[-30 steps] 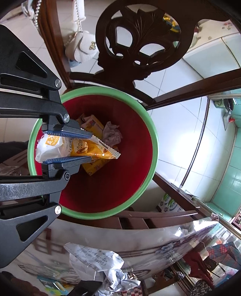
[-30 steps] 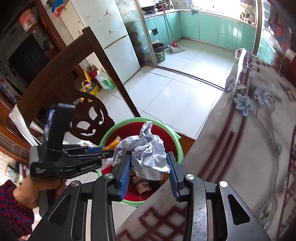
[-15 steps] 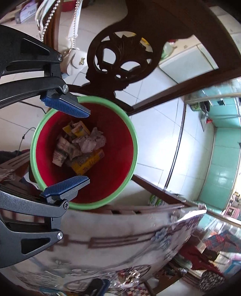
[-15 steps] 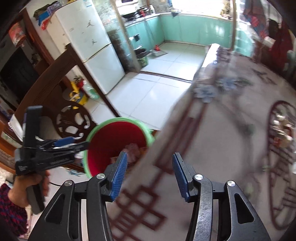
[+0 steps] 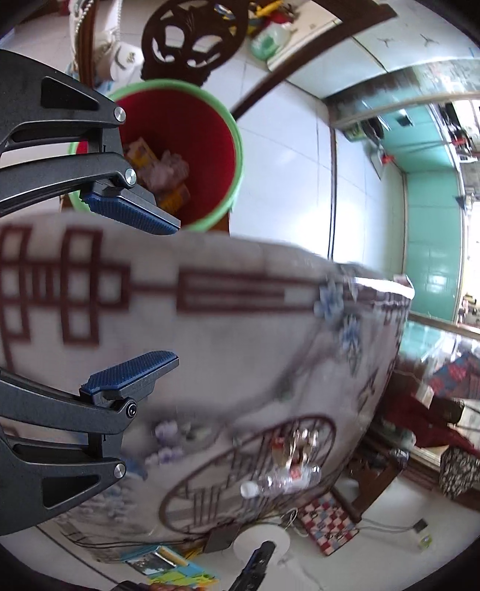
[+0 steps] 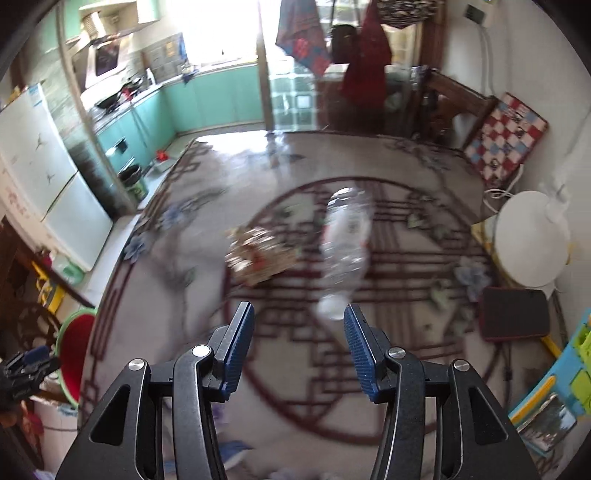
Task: Collect trash
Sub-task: 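Grasp the clear water bottle with the right gripper while the left grasps crumpled brown paper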
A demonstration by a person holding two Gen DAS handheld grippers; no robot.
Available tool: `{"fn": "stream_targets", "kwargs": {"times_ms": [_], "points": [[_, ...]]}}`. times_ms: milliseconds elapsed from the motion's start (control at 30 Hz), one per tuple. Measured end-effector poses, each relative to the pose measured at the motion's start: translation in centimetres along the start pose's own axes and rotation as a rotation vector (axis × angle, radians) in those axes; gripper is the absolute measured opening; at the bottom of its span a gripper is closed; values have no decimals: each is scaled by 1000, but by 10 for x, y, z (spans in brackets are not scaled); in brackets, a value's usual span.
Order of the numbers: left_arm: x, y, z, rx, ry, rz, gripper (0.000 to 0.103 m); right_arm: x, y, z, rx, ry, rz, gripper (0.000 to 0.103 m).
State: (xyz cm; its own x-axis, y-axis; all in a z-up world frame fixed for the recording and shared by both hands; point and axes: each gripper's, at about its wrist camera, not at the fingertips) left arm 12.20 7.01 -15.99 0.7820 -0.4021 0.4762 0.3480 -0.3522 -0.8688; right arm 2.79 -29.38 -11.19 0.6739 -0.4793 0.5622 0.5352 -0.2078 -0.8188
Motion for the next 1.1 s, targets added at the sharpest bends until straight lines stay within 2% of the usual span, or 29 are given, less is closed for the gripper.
{"fn": "stream_targets", "kwargs": {"times_ms": [133,300,433,600,767,833,900,933,1033,1067,1100], "points": [[0,-1,-44,-10,23,7,64,7,-1,-37,30,19,-16,53],[4,-2,-93,-6,27,4,64,8,26,-69,71,35,35,55],[12,-4,-125,-7,31,-11,64,23,66,-78,85,46,62,55],[19,-9,-154,15,50,-34,65,40,119,-77,135,127,117,55],[22,-7,-164,51,36,-24,65,54,164,-68,134,150,168,55],[23,-4,-167,61,20,-12,65,58,177,-63,117,145,184,58],[22,-4,-168,68,9,-9,65,61,189,-58,120,137,199,68],[21,-4,-169,74,10,-7,65,62,196,-54,111,123,215,68],[21,-1,-169,95,13,6,65,62,216,-43,92,70,270,69],[21,-1,-169,99,10,7,65,61,216,-41,86,53,253,69],[22,0,-168,105,6,8,65,62,218,-39,91,45,253,63]]}}
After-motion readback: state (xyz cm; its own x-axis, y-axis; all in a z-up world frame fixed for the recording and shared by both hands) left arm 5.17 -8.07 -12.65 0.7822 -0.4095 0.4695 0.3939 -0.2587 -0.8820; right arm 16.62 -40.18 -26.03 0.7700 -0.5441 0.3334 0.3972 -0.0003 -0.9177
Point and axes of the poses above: each gripper's, at about its wrist camera, not at the fingertips, and y roughly the way its jaws point, z to its left, x to its top, and after that the axes turned 5 degrees about y, right-handed
